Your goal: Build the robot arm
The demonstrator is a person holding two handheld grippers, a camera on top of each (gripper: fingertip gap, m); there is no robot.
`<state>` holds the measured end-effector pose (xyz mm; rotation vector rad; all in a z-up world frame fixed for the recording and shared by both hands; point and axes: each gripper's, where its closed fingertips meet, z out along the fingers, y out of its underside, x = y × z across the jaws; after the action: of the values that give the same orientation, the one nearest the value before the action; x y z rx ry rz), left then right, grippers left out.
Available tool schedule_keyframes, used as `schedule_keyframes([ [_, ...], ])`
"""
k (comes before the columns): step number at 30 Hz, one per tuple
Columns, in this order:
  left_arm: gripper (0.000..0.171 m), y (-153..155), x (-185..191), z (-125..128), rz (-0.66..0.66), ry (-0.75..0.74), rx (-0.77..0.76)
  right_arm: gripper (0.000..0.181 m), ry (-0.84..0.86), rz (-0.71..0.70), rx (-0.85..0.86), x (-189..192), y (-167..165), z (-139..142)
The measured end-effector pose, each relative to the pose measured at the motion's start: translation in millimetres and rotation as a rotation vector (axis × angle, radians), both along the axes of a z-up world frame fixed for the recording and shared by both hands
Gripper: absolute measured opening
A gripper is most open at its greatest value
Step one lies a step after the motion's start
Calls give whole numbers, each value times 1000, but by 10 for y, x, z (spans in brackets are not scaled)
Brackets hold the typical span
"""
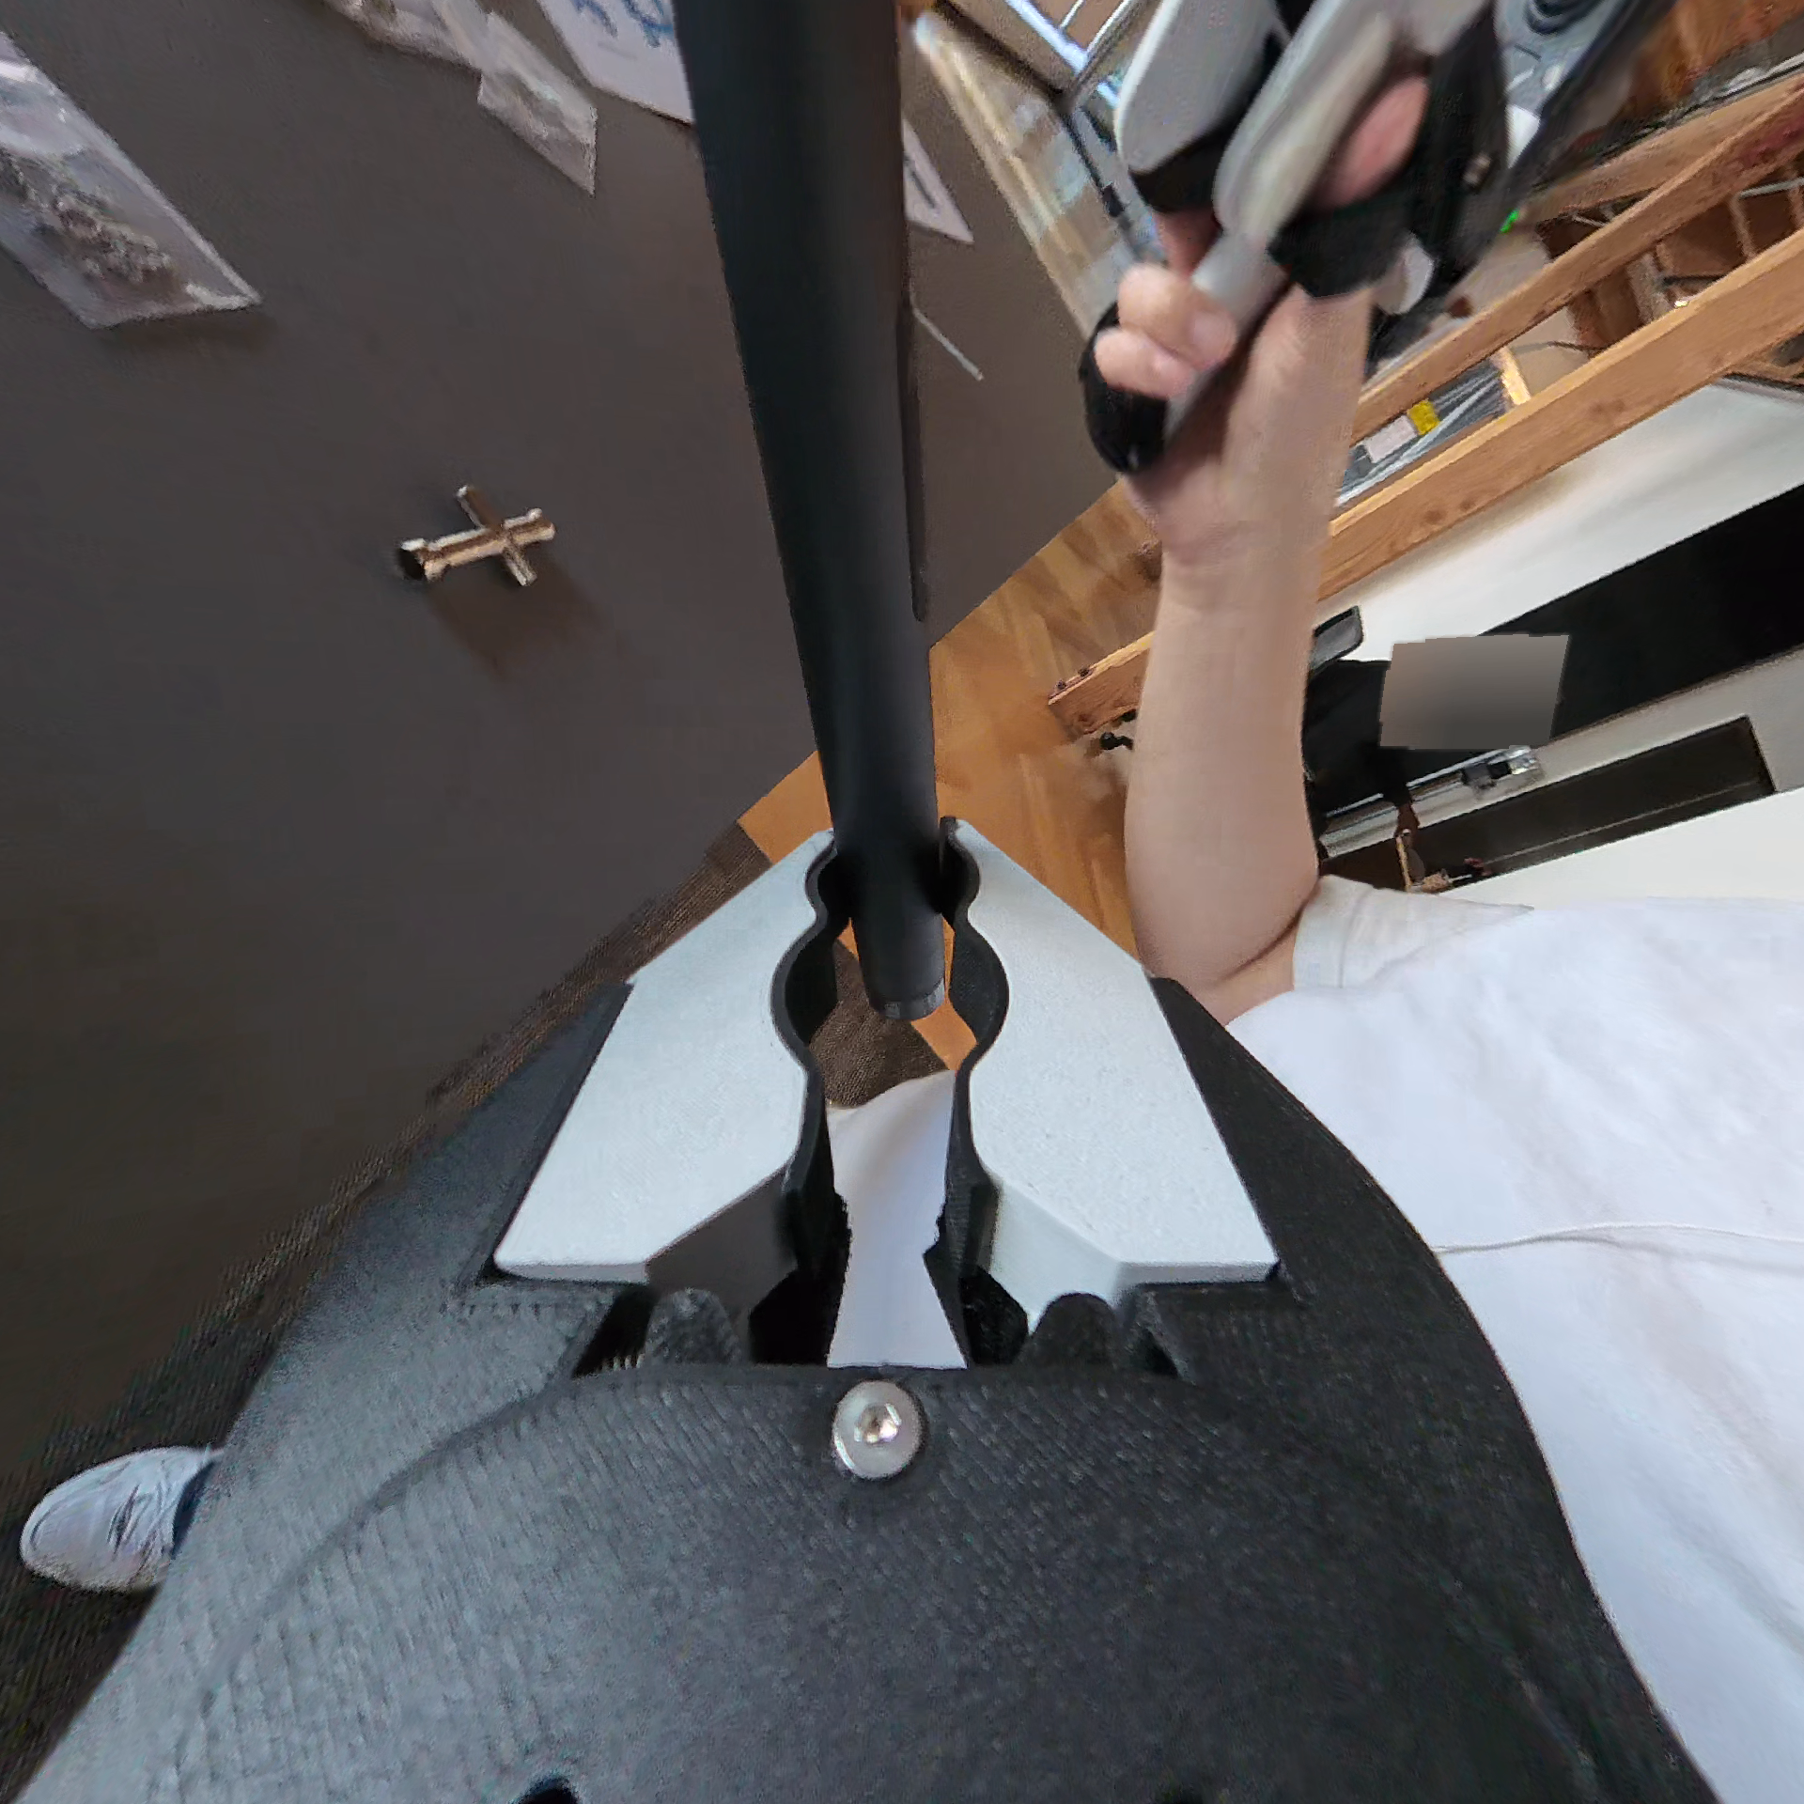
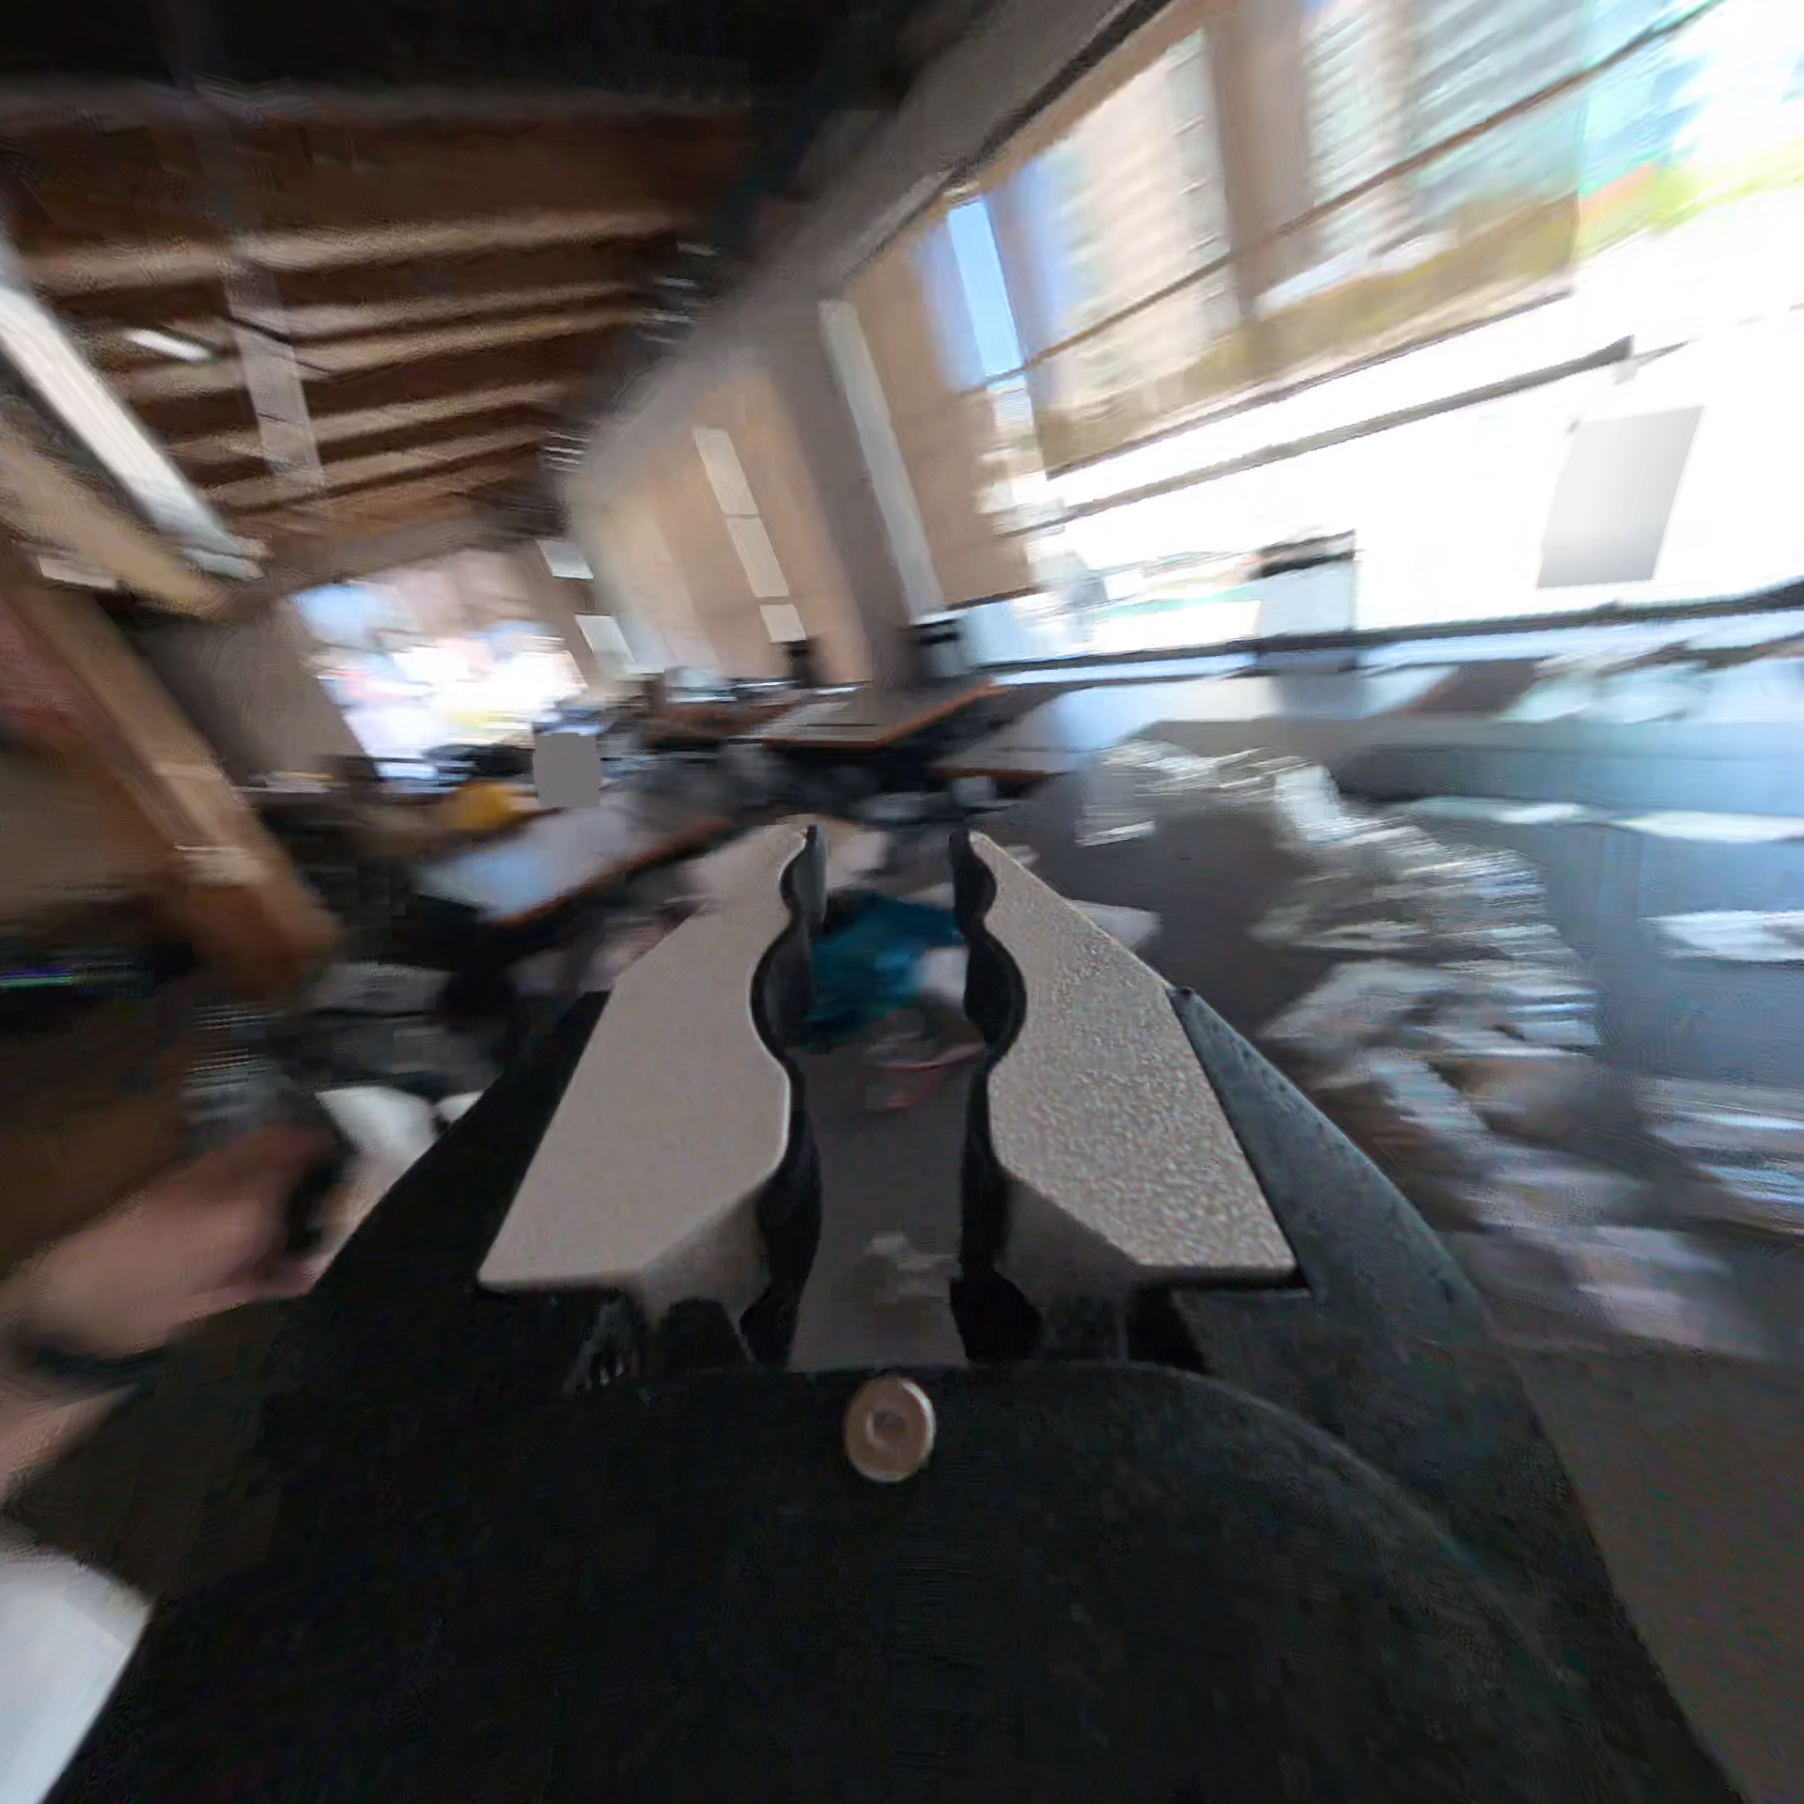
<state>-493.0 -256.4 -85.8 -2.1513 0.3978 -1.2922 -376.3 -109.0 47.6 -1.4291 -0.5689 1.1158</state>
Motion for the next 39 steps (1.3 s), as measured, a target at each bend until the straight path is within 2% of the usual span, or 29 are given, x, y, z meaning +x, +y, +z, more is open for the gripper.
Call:
schedule_keyframes([
  [1, 16, -31, -6, -35, 5, 12, -12, 25, 56, 180, -106, -268, -250, -91],
  [3, 16, -91, -8, -83, 12, 16, -30, 30, 61, 386, -255, -735, -605, -353],
  [5, 17, -151, 6, -124, 8, 13, -54, 34, 69, 475, -346, -1097, -825, -522],
  [8, 17, -188, 14, -181, 17, 11, -84, 54, -38, 546, -439, -1498, -1022, -790],
  [11, 17, -216, 32, -209, 14, -4, -99, 53, -74, 555, -506, -1688, -1074, -926],
  [14, 17, -248, 54, -204, 2, -33, -101, 43, -93, 557, -545, -1753, -1037, -1045],
  [15, 17, -254, 49, -202, 5, -45, -105, 20, -58, 608, -554, -1763, -1081, -1006],
  [16, 17, -266, 44, -189, 2, -65, -107, 16, -31, 655, -582, -1774, -1123, -981],
  [22, 21, -383, -61, 173, -49, -415, -88, 15, 200, 776, -790, -1844, -1177, -800],
  [25, 33, -370, -188, 180, -42, -499, -85, 15, 198, 743, -831, -1942, -1197, -855],
  [28, 17, -358, -300, 145, -56, -569, -117, 15, 192, 695, -866, -2045, -1176, -939],
  [31, 16, -344, -403, 93, -98, -622, -190, 15, 200, 666, -908, -2158, -1140, -1037],
  [34, 16, -283, -517, 46, -133, -628, -212, 15, 250, 615, -944, -2267, -1054, -1107],
  [36, 24, -261, -558, -11, -168, -598, -238, 15, 266, 589, -958, -2327, -1014, -1153],
  [39, 22, -208, -605, -137, -194, -542, -261, 15, 260, 523, -942, -2375, -921, -1252],
])
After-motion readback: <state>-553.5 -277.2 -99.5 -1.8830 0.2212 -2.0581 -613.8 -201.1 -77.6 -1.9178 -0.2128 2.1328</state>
